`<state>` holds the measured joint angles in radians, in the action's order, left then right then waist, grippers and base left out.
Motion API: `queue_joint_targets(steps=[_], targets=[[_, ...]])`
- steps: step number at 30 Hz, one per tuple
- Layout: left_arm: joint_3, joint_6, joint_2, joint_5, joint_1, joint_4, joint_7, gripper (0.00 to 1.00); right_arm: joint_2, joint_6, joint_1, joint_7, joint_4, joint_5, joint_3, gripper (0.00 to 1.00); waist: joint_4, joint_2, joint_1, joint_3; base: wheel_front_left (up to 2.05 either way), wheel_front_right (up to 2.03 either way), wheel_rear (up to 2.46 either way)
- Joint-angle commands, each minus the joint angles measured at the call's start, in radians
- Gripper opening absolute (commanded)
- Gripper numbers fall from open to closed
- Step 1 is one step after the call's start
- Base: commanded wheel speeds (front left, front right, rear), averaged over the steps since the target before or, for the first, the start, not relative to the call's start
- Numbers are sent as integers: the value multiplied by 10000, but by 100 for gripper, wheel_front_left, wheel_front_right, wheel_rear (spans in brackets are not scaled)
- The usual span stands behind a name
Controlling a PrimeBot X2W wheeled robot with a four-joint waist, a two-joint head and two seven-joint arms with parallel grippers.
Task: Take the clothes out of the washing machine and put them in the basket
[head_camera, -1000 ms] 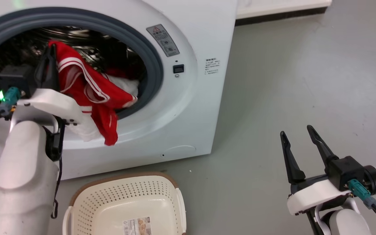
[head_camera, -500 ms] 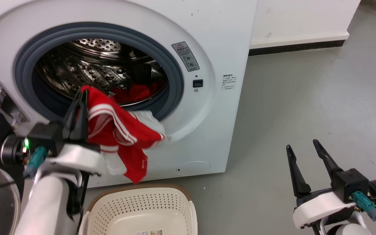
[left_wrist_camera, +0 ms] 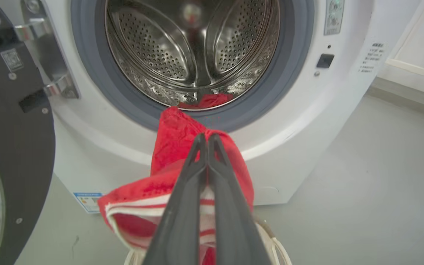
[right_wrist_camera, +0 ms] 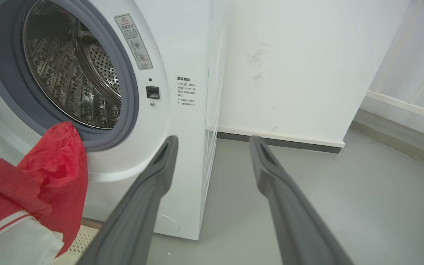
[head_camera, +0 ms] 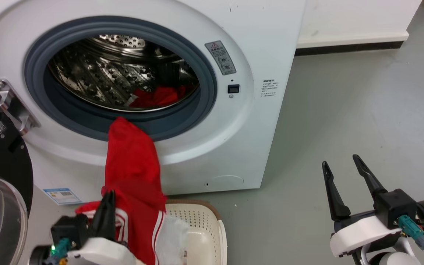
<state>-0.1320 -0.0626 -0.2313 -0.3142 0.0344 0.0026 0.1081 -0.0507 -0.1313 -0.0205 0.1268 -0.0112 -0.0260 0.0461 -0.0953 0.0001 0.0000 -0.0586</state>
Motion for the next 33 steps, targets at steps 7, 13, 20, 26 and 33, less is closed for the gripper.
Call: queue_joint_targets(steps=[7,13,20,26,33], targets=[[-171,243,502,-371,-227,2120,726,0,11,9,-607,119,128,106,190,100,-140,-1,0,-1111,0,0,0],[-329,433,845,-363,-1164,3742,1261,0,11,10,-1046,227,164,110,222,100,-372,-1,0,-2048,0,0,0],[-99,596,809,-360,-2548,5839,1515,0,11,10,-1626,403,121,179,438,100,-815,-1,0,-3277,0,0,0],[146,663,621,-341,-3757,7724,1575,0,11,10,-2050,550,122,239,532,100,-1132,-1,0,-4361,0,0,0],[692,586,432,-380,-4896,9206,1588,0,14,9,-2558,727,123,312,717,100,-1398,-1,0,-5517,0,0,0]])
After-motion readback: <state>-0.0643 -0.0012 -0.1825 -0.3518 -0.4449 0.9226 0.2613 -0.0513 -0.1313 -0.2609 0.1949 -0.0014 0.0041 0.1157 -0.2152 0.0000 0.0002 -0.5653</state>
